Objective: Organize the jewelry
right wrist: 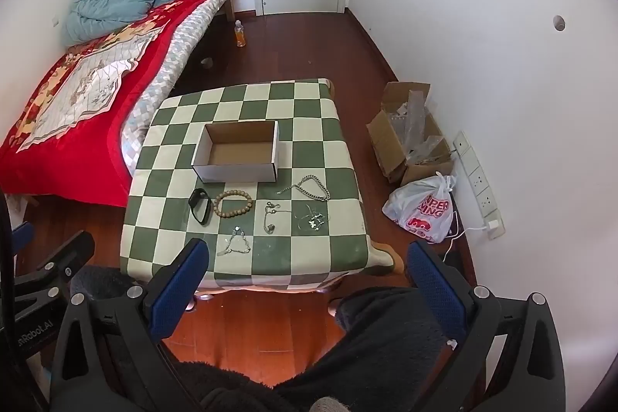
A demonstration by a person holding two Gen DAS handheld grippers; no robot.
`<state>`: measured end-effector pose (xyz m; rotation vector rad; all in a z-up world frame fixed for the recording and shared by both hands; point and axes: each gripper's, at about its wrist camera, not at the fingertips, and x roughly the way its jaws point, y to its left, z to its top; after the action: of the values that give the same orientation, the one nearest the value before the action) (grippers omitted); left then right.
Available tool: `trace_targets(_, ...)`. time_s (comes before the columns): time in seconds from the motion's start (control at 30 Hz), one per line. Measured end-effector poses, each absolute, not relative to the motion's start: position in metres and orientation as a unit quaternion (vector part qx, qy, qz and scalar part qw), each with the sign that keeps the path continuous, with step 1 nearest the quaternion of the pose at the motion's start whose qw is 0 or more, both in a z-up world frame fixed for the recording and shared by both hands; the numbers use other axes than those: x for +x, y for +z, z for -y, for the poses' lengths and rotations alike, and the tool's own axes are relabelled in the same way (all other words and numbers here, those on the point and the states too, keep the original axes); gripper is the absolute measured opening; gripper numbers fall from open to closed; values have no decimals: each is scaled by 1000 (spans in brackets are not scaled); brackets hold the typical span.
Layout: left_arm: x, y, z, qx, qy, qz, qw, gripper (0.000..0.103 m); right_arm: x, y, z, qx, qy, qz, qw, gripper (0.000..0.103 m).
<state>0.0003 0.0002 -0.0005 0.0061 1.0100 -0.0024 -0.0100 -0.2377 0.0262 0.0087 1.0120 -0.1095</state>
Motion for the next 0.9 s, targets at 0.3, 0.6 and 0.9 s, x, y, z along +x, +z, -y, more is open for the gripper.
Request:
trace_targets(0.3, 3, 5, 5, 3, -1, -481, 877, 103, -11, 30, 237, 0, -56, -483, 874, 103)
trace_targets(0.6, 5, 10, 13, 2, -2, -478, 879, 103, -11, 32, 237, -2, -57, -481, 875, 103)
trace_targets(0.9, 6, 13, 13, 2, -2, -475, 880, 103, -8, 35, 237, -2, -57, -480, 876, 103)
